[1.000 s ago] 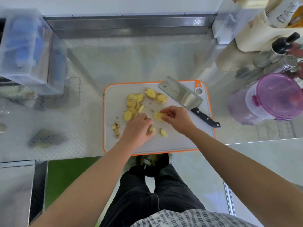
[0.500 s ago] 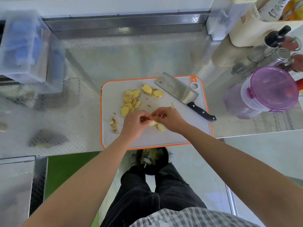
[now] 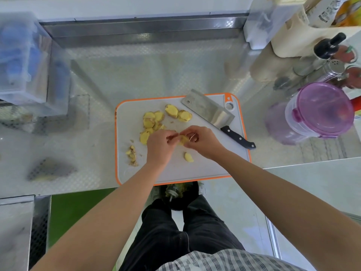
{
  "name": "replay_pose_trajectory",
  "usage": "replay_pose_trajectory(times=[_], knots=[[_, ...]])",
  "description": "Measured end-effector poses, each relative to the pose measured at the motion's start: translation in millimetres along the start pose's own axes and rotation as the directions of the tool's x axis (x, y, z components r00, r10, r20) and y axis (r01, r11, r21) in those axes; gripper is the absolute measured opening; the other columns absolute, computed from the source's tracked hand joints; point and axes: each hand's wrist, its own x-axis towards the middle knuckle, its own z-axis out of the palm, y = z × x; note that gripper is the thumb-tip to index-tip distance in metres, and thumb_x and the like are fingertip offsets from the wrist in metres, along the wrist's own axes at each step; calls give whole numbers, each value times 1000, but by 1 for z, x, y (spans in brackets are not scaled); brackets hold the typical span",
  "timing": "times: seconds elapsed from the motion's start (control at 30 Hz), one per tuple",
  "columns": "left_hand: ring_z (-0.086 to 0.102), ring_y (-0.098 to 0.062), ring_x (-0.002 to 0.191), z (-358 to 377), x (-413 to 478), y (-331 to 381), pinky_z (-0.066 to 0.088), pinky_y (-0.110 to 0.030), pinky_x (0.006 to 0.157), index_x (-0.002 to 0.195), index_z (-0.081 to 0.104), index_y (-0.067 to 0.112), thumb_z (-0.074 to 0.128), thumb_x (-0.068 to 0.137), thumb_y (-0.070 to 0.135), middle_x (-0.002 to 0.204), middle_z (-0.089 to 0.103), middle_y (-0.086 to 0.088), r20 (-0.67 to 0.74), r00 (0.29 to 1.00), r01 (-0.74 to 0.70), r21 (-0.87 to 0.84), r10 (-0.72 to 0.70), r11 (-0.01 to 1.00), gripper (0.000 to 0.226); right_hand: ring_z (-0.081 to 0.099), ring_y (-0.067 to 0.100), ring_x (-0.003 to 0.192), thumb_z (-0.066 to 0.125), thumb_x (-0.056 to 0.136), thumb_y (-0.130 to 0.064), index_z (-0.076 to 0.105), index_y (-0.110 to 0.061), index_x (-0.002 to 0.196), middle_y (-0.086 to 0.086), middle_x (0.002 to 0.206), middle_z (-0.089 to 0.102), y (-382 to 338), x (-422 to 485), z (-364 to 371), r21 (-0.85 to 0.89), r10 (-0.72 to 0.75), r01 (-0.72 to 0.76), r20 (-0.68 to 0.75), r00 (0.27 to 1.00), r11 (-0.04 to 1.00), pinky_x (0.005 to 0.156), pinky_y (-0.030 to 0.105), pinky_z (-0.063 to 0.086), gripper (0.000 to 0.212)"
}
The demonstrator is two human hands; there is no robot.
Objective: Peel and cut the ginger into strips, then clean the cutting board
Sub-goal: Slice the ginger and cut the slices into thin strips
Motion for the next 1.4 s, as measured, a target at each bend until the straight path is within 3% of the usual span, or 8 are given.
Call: replay_pose_trajectory(times=[0.2, 0.4, 0.6, 0.83, 0.97, 1.07, 1.2, 1.4], knots=[[62, -19, 83, 14, 7, 3, 50, -29, 76, 112, 71, 12, 66, 88, 14, 93, 65, -6, -18, 1000, 9, -6, -10, 1000, 24, 54, -2, 68, 71, 83, -19, 70, -16, 104, -5, 85, 66, 8, 6, 0, 50, 10, -7, -63, 998, 999, 65, 8, 42, 22], [54, -14, 76, 16, 14, 15, 42, -21, 74, 120, 67, 15, 63, 90, 12, 94, 57, -1, -17, 1000, -11, 5, 11, 1000, 30, 61, 16, 73, 70, 83, -19, 69, -16, 101, 1, 81, 67, 12, 14, -1, 108, 63, -50, -122, 991, 993, 72, 31, 52, 18], [62, -17, 62, 16, 20, 8, 55, -44, 69, 88, 72, 14, 68, 86, 19, 67, 67, -1, 72, 988, 151, -196, -139, 969, 7, 55, 6, 65, 68, 85, -20, 69, -17, 98, -10, 70, 60, 10, 14, -16, 82, 69, -63, -66, 995, 995, 63, 19, 45, 13], [57, -10, 51, 20, 33, 22, 50, -34, 60, 83, 63, 18, 74, 82, 18, 60, 62, 4, 198, 970, 194, -284, -141, 939, 11, 64, 17, 67, 63, 82, -5, 64, -16, 93, 5, 81, 68, 11, 13, -36, 126, 92, -85, -57, 994, 988, 67, 28, 54, 16], [59, -14, 64, 24, 42, 26, 48, -23, 65, 87, 66, 14, 74, 80, 23, 72, 64, 4, 65, 987, 160, -244, -149, 956, 14, 56, 17, 83, 60, 78, -11, 56, -15, 97, 0, 96, 59, 22, 13, -58, -269, -26, -100, -428, 903, 958, 68, 30, 45, 20], [55, -12, 66, 26, 50, 38, 34, -13, 57, 89, 66, 11, 73, 82, 20, 74, 60, 7, -70, 990, 113, -142, -124, 983, 13, 49, 30, 102, 69, 79, -31, 44, -9, 110, 11, 112, 46, 33, 6, -71, -574, 122, -314, -347, 930, 756, 76, 38, 43, 45], [55, -16, 72, 35, 62, 52, 31, -23, 63, 90, 67, 12, 72, 83, 24, 79, 65, 2, -131, 987, 88, -39, -93, 995, 15, 53, 34, 90, 66, 79, -21, 44, -8, 107, 12, 105, 45, 37, 0, -77, -542, 118, -245, -259, 959, 804, 67, 36, 43, 39], [59, -30, 89, 53, 82, 60, 37, -38, 79, 92, 67, 15, 71, 83, 27, 85, 69, -3, -155, 986, 73, 67, -62, 995, 15, 59, 32, 73, 64, 74, -16, 51, -11, 99, 9, 99, 45, 43, -4, -96, -361, -7, -143, -383, 924, 921, 69, 40, 51, 29]])
